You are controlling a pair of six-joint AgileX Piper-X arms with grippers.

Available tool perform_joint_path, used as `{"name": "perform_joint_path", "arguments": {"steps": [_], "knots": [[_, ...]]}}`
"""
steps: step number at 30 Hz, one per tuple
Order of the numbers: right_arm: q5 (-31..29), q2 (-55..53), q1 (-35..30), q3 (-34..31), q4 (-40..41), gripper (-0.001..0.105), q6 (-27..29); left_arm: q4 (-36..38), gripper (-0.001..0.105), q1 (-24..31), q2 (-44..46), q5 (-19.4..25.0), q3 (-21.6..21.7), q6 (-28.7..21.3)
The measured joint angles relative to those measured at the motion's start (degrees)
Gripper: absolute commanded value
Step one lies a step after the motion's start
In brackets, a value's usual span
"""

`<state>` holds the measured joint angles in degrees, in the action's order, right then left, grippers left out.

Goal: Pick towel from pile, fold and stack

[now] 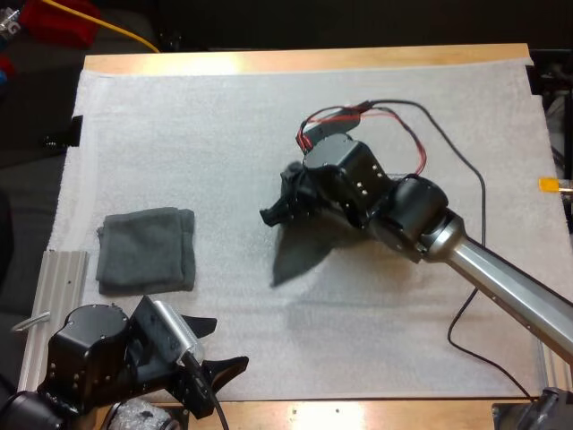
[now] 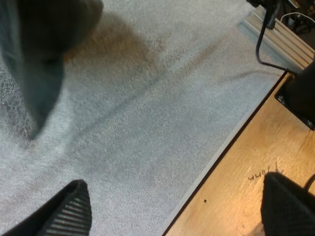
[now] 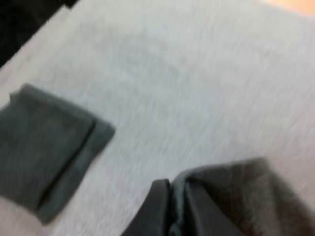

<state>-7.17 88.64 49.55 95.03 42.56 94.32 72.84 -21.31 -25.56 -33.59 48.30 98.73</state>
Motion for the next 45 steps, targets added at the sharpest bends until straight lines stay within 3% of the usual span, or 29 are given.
{"name": "perform_joint_path", "arguments": {"steps": [10, 17, 22, 32, 45], "knots": [[-3.7, 0.0, -1.1, 6.8, 1.1, 0.001, 1.5, 0.0, 0.069, 0.0, 0.0, 0.0, 0.0, 0.0], [-4.1, 0.0, -1.1, 9.1, 16.3, 0.001, 1.9, 0.0, 0.069, 0.0, 0.0, 0.0, 0.0, -0.2], [-4.2, 0.0, -1.1, 3.5, 25.2, 0.001, 2.7, 0.0, 0.069, 0.0, 0.0, 0.7, 0.0, -1.0], [-5.8, 0.0, -1.1, -11.9, 25.9, 0.001, 0.7, 0.0, 0.069, 0.0, 0.0, 2.9, 0.0, -1.4], [-23.3, -6.0, -1.1, -20.7, 25.1, 0.001, 1.4, 0.0, 0.069, 0.0, 0.0, 2.9, 0.0, -2.3]]}}
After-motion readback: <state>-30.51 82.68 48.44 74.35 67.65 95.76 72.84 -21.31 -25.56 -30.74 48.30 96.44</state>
